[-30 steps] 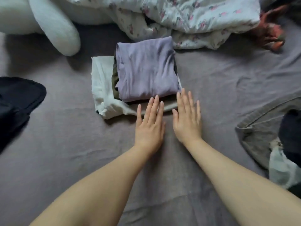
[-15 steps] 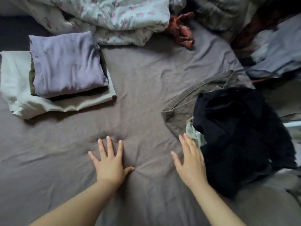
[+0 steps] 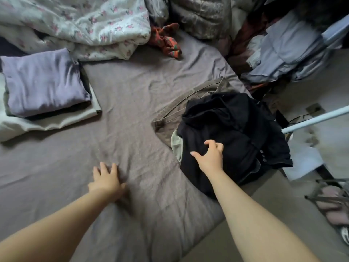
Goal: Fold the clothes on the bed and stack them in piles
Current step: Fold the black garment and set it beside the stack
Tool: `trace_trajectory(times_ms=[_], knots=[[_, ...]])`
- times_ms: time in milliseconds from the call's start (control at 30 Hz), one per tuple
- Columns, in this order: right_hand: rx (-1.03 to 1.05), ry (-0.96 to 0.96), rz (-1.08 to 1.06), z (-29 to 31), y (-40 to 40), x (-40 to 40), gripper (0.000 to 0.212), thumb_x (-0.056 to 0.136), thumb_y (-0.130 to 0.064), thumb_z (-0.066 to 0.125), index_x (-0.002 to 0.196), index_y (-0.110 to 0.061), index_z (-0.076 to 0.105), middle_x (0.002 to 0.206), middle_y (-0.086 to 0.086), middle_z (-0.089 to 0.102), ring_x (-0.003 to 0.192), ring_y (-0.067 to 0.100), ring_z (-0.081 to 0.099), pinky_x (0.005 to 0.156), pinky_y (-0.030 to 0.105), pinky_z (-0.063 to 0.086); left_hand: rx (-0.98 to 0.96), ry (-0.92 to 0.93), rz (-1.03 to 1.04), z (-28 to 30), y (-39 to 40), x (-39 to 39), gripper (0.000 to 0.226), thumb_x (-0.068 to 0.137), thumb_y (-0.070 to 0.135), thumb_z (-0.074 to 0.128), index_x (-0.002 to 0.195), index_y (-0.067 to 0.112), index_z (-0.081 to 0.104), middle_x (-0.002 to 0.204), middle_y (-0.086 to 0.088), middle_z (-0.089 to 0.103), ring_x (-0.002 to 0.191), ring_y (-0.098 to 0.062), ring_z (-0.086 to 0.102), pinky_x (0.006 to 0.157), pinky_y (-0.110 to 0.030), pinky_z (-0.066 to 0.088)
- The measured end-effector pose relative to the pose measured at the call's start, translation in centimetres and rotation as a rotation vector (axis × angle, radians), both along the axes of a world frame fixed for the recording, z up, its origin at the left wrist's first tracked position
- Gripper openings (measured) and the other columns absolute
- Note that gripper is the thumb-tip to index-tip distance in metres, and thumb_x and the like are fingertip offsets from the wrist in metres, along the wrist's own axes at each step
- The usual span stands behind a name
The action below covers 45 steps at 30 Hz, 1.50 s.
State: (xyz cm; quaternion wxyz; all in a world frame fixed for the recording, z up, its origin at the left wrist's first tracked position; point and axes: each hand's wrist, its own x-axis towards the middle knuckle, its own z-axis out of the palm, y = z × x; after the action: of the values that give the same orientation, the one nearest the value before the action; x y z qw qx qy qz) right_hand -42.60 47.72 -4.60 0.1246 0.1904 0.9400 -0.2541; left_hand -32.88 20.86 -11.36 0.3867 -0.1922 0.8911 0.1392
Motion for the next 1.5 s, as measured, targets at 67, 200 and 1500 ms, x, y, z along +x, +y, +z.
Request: trace_trajectory(times_ms=[67,200,1500], knots=[[-0.037,-0.070,-0.112,0.4,0.0,0.2,0.055,0.086,-0.005,0.065,0.133,-0.015,0.040,0.133,0.011,0.036,0.096,0.025,0.052,0.082,0.030,0.042,0.085,-0.015,-0.013,0.2,1.4,2.3,0.076,0.092,0.052,0.050,0.152,0.024,0.013,0.160,-0.011,-0.006,0.147,-0.033,-0.002,0.115,-0.046,0.025],[-0.090,-0.139,-0.120,2.2,-0.3,0.3,0.045,0.090,-0.007,0.054,0.135,-0.003,0.047,0.134,0.016,0.050,0.114,0.029,0.055,0.089,0.026,0.040,0.185,0.023,-0.028,0.8,4.1,7.2,0.063,0.092,0.051,0.048,0.145,0.023,0.030,0.157,-0.009,0.016,0.145,-0.029,0.015,0.114,-0.039,0.028],[0.434,-0.056,1.420,-2.3,-25.4,23.3,0.096,0.040,-0.046,0.091,0.128,-0.021,0.061,0.135,0.016,0.055,0.124,0.031,0.053,0.093,0.047,0.049,0.391,0.691,1.018,9.0,-2.7,27.0,0.051,0.089,0.006,0.062,0.137,0.017,0.048,0.102,0.019,0.049,0.089,-0.003,0.055,0.079,-0.001,0.039]])
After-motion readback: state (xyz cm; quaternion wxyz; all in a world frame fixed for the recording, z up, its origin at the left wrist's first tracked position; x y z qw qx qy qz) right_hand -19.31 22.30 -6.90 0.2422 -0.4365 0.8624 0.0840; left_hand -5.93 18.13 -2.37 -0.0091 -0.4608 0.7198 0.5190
